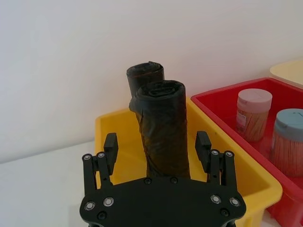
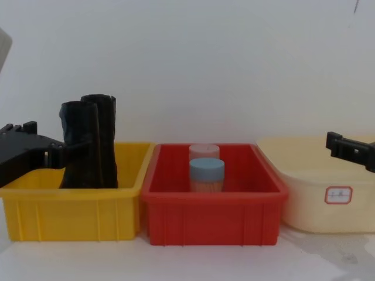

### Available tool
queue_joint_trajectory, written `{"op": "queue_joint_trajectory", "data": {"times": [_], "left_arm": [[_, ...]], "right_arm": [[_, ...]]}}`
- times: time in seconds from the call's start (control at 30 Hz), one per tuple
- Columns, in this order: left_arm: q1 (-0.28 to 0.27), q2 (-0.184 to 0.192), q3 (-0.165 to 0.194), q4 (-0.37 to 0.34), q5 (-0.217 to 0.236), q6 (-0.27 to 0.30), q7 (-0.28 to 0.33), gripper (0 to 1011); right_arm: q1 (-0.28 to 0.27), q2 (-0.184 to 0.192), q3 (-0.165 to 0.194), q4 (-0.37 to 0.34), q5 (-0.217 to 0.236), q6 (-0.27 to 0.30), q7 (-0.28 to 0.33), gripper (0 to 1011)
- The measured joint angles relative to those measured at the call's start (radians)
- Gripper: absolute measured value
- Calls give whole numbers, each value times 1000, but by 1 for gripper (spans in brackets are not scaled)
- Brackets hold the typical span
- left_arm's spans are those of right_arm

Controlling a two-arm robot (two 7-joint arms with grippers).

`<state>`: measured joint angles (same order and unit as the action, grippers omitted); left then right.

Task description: Pick up the garbage bag with the one hand and transfer it to the other hand.

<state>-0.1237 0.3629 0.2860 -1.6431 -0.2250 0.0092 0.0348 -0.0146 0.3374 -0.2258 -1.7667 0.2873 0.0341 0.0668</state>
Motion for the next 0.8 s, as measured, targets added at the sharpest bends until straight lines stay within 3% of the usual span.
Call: {"op": "queue_joint_trajectory", "data": {"times": [0.8], "left_arm": [[-118,-44,6,157,-29,-44,-113,1002]], "right_arm": [[0,0,0,0,0,0,0,1000]]}}
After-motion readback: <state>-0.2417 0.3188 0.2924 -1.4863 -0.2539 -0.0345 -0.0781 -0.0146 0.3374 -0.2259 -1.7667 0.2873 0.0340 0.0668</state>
